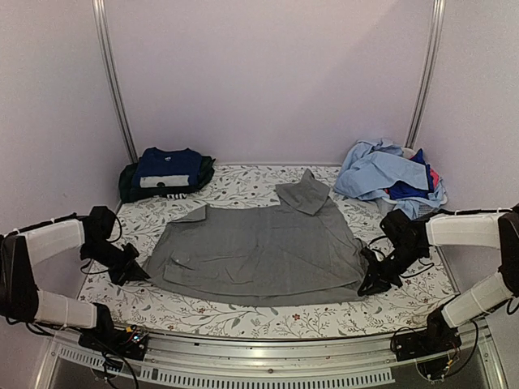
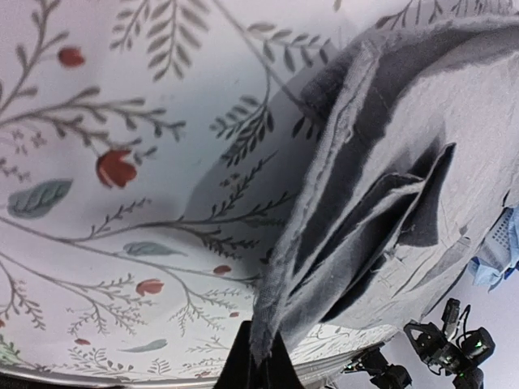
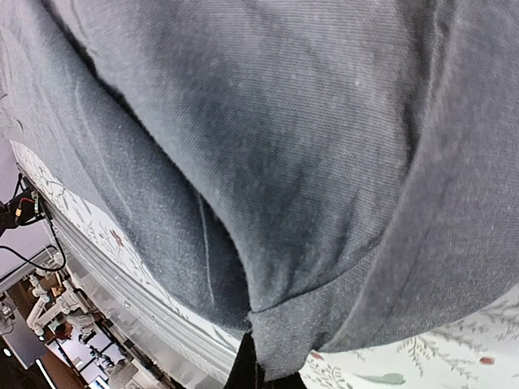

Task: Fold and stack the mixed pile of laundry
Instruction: Move the 1/3-folded shirt to the center of the board.

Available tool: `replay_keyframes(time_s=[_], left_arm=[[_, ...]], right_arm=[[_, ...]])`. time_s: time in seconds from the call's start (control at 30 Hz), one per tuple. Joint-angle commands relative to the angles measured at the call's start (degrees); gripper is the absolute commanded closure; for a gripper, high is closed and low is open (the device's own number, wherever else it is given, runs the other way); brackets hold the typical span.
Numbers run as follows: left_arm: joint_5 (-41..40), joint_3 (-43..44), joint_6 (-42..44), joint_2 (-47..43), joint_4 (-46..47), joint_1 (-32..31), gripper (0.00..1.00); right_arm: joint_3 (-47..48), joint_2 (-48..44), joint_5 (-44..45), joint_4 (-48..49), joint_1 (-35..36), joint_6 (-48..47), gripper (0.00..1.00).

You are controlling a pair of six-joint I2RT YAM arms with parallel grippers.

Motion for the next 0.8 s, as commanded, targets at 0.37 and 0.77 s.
replay_keyframes(time_s=[0.37,0.77], left_arm=[[-15.1,11.8,-2.6,-13.1,-17.3,-2.6,0.14],[-8.0,31.9,10.9,15.4,10.2,-23.2,0.0]], right_arm=[[9.4,-15.0,-3.3,-15.1,0.2,4.5,0.29],[30.2,12.6,-3.1,1.5,-0.1,-1.8,0.38]])
